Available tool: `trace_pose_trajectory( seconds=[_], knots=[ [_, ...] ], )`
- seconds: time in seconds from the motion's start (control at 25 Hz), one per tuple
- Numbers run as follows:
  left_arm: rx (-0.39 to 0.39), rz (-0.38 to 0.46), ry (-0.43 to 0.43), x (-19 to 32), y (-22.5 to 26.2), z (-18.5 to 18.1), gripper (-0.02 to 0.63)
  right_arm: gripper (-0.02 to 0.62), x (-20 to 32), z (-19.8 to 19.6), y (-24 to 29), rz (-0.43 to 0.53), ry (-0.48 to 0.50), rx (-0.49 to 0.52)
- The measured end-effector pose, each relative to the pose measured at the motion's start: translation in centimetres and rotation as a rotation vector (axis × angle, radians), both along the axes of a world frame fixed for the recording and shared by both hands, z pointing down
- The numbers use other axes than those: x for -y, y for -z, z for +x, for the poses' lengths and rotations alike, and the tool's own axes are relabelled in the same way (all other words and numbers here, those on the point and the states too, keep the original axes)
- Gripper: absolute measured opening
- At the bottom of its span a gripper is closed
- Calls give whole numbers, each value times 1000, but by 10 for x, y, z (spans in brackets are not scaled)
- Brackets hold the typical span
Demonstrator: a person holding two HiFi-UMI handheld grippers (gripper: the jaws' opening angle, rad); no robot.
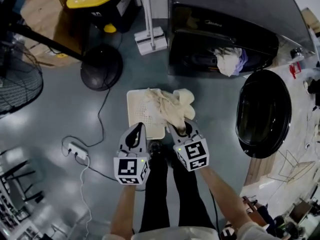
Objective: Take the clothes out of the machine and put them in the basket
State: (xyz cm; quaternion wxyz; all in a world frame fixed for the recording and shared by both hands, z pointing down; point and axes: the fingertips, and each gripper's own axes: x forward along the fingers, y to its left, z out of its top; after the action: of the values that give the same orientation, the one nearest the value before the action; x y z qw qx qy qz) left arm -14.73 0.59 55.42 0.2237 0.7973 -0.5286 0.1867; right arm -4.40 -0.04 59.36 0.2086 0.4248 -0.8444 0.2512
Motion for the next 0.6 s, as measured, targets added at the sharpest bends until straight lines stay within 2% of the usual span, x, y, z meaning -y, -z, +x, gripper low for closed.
trace_pose_trajectory(
  seconds=[0.28, 0.6],
  knots=[
    [15, -25, 75, -19, -8, -36, 18, 110, -25, -68, -16, -47, 99, 33],
    [16, -43, 103, -29, -18, -52, 18, 112, -39, -96, -50, -128, 109, 20]
  ],
)
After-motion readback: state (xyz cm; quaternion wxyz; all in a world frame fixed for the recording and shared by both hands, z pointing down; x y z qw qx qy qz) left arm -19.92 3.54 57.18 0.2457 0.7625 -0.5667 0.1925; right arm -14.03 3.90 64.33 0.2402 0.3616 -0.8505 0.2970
